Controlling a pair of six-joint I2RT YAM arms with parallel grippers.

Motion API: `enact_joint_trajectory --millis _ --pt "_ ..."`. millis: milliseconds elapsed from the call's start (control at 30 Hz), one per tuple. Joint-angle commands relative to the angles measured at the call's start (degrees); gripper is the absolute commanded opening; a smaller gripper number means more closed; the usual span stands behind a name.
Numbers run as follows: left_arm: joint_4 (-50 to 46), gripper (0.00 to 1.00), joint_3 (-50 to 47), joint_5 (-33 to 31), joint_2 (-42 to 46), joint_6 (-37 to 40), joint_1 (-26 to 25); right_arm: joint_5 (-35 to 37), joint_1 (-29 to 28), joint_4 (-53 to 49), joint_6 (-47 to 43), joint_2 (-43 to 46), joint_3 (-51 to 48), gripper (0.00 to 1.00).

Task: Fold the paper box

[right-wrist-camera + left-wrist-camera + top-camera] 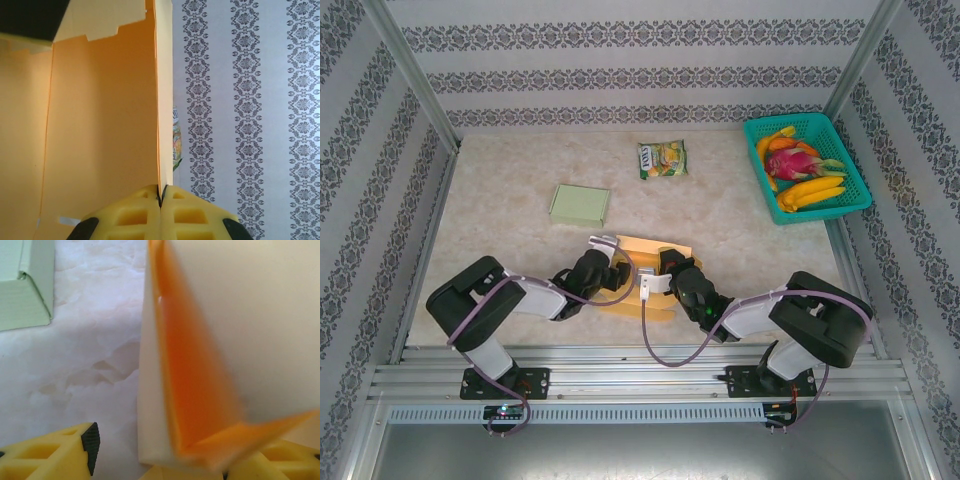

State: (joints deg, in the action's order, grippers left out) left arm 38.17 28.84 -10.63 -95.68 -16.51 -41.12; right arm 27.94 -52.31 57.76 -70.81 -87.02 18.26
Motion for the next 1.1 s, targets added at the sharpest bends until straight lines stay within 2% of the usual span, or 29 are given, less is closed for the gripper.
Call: enact_joint_trajectory --millis 0,233,333,467,567,733,900,1067 --pt "4.1 0.65 2.6 -2.5 -1.6 2.1 0.4 -3.7 -0.3 -7.7 2.8 0.0 -0.8 0.00" --pt "1.8 0.58 4.8 -11.1 -4.6 0.8 0.4 -3.6 -0.3 -8.5 3.3 0.7 -0.8 0.00" --pt "2.3 0.56 4.5 -12.1 -5.5 1.6 0.5 -3.6 -0.3 -8.6 3.3 0.7 -0.7 0.00" --pt "-1.3 0.43 4.9 -15.4 -5.3 0.6 1.3 -3.6 -0.3 -8.7 3.3 0.6 -0.6 0.00" --pt "-6.3 0.38 5.5 -21.3 -4.7 -3.0 1.4 -2.7 -0.3 -8.3 3.4 0.8 -0.6 0.00" --pt "-18.7 0.40 7.7 -33.4 -5.0 -12.4 1.9 1.4 0.1 -8.4 3.5 1.0 -0.1 0.00" --pt "-29.0 0.38 8.0 -35.8 -3.9 -23.7 5.7 5.3 1.5 -8.5 4.6 0.9 0.4 0.00" --pt "-33.7 0.35 8.9 -37.5 -3.3 -25.8 6.0 8.1 2.5 -9.0 5.6 0.6 1.1 0.00"
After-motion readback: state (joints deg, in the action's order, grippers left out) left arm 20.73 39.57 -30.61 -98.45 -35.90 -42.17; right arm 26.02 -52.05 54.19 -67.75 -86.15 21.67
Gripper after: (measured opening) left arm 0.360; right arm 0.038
